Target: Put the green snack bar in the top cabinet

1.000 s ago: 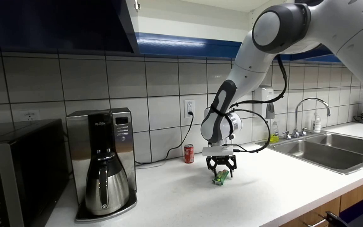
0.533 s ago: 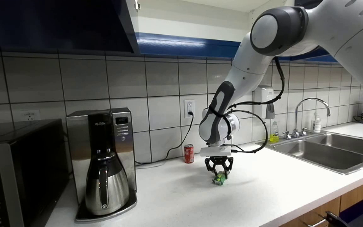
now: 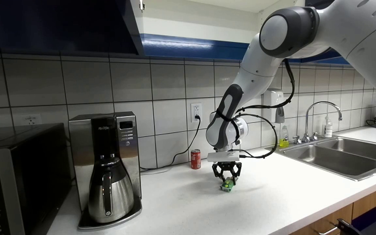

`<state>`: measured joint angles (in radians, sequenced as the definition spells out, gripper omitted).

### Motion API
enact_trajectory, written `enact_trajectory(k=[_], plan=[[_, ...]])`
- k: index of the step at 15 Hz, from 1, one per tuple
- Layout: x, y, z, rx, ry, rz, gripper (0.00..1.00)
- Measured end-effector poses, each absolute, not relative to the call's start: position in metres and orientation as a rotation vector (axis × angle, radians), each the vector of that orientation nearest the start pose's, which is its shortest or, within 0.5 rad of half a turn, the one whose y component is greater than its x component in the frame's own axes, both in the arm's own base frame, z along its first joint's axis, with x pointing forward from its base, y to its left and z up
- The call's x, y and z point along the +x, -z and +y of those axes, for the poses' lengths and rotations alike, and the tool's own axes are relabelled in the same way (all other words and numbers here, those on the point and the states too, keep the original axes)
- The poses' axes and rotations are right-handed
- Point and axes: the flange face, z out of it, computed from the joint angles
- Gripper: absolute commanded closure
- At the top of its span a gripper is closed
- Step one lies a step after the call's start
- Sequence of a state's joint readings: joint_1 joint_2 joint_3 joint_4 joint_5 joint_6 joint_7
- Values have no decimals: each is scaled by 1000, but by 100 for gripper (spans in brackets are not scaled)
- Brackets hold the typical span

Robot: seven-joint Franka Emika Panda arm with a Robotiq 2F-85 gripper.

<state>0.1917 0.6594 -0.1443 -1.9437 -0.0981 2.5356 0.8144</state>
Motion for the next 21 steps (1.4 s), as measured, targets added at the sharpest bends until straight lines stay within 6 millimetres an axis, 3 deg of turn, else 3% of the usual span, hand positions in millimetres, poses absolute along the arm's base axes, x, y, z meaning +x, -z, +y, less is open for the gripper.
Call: enact_trajectory(k=[4, 9, 14, 21], plan=[[612, -144, 26, -3117, 29, 1076, 79], [618, -178, 26, -3096, 106, 1077, 79], [613, -205, 31, -3097, 122, 1049, 79], [586, -225, 52, -3242, 7, 560, 79]])
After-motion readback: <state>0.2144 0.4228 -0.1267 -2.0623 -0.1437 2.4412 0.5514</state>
